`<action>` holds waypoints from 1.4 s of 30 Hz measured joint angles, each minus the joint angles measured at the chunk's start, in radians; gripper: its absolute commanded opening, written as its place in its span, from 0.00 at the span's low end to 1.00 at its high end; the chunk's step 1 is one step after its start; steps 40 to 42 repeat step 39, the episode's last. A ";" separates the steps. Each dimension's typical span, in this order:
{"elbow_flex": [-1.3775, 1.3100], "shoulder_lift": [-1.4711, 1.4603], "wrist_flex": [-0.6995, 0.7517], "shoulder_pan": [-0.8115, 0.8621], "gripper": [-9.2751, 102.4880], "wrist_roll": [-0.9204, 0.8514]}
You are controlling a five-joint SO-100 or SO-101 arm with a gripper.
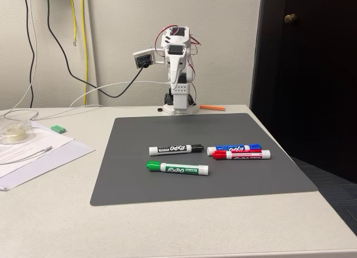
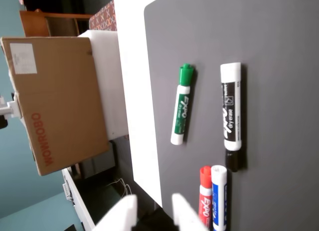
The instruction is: Pick up the black marker.
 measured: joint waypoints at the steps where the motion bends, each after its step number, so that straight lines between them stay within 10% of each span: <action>1: 0.000 0.000 0.000 0.000 0.18 0.000; 42: 0.000 0.000 -0.002 0.000 0.18 0.000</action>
